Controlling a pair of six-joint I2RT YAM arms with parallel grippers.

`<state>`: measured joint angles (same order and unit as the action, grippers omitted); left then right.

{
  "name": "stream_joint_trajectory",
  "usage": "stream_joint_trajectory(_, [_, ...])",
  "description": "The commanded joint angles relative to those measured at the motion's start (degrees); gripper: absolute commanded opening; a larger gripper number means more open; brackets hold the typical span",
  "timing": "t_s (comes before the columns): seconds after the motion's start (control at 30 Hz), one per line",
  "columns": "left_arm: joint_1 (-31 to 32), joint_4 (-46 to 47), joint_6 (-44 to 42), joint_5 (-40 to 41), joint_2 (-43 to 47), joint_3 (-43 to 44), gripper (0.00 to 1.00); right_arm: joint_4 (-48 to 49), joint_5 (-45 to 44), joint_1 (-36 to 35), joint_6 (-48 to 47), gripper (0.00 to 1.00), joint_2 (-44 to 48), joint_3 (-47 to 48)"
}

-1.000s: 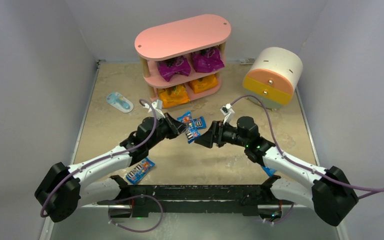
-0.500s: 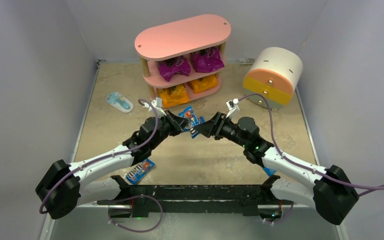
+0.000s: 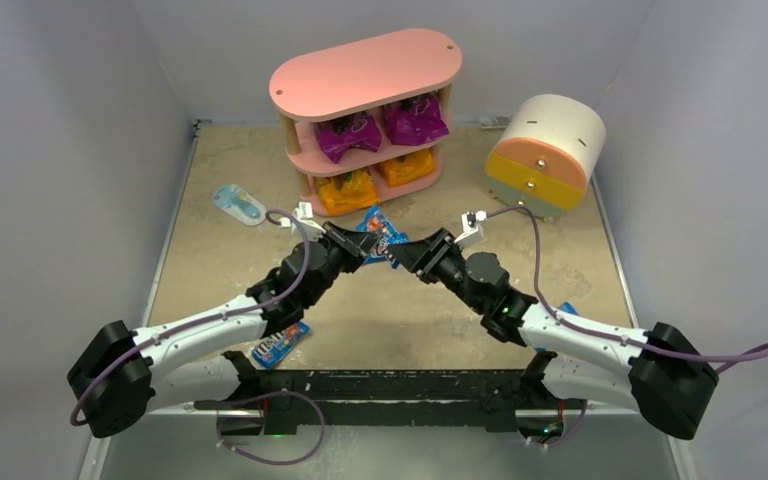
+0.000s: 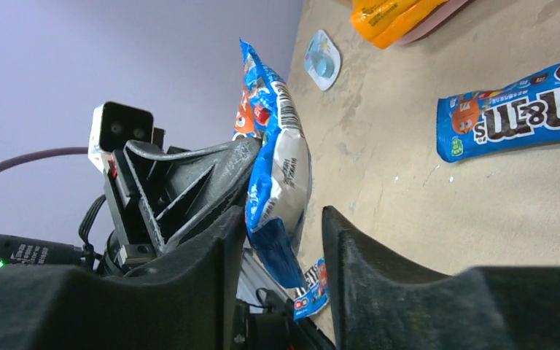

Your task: Place and organize the candy bags onto the shelf

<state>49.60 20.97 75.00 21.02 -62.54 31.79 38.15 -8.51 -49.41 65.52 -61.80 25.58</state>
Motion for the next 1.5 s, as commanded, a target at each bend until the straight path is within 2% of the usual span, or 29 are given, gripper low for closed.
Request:
stream_joint_trajectory(0.0, [0.5,-0.4,4.0,3.4,0.7,1.5,0.00,5.2,-7.9,-1.2,3.7,0.41,0.3,-0.8])
stream_joint_trajectory(0.1, [0.7,-1.1,3.3,3.4,0.5,2.4,0.00,6.8,-7.9,-1.4,3.9,0.20,-0.5,-0.8])
stream_joint_trajectory(0.13, [0.7,-1.6,2.5,3.5,0.6,3.0,0.03,7.6,-7.9,-1.4,3.2,0.13,-0.4,-1.0])
stream_joint_trajectory(0.2, [0.7,-4.3,0.2,3.6,0.8,4.4,0.21,8.4,-9.0,-1.4,3.1,0.00,0.5,-1.5])
stream_joint_trajectory(0.27, [0.7,-7.0,-1.6,4.0,1.1,5.9,0.49,7.0,-11.2,-1.4,2.4,0.00,2.1,-1.3])
stream_joint_trajectory(0.33, [0.7,-8.9,-5.2,3.7,1.8,6.9,0.72,1.2,-11.1,-1.4,2.6,0.00,3.5,0.8])
stream_joint_trajectory(0.37, [0.7,-11.4,-6.5,4.0,2.7,7.8,0.78,-3.0,-11.6,-1.2,1.6,0.00,4.1,2.8])
stream_joint_trajectory(0.43, [0.6,-17.2,-9.8,7.3,5.7,9.2,0.84,-11.6,-13.3,-1.0,0.8,0.00,5.0,7.5])
stream_joint_trajectory(0.57, [0.7,-22.2,-15.6,11.0,14.7,8.5,0.88,-11.6,-11.2,4.5,-0.9,0.00,7.5,10.3])
stream_joint_trajectory(0.67, [0.7,-29.3,-17.3,16.9,19.3,7.5,0.90,-12.8,-3.8,12.4,-0.5,0.00,5.3,15.5])
stream_joint_trajectory(0.87, [0.6,-47.7,-13.5,22.2,22.2,6.2,0.94,-20.8,1.8,21.1,-9.2,0.00,-4.1,35.4])
stream_joint_trajectory(0.93, [0.6,-49.4,-13.9,22.1,22.8,5.1,0.94,-20.6,3.8,23.5,-9.6,0.00,-6.7,39.8])
stream_joint_trajectory(1.07, [0.6,-50.4,-12.8,21.9,24.2,3.4,0.95,-21.5,0.0,24.7,-12.4,0.00,-12.1,48.2])
stream_joint_trajectory(1.13, [0.6,-49.8,-11.8,21.8,24.6,2.2,0.96,-22.3,1.0,25.7,-12.1,0.00,-15.3,53.0])
stream_joint_trajectory(1.33, [0.6,-48.9,-11.3,21.6,23.7,1.3,0.97,-19.0,-0.1,26.3,-10.7,0.00,-23.5,60.1])
stream_joint_trajectory(1.47, [0.6,-48.9,-10.7,21.4,23.4,1.1,0.98,-19.3,-2.2,26.4,-13.9,0.00,-30.1,67.1])
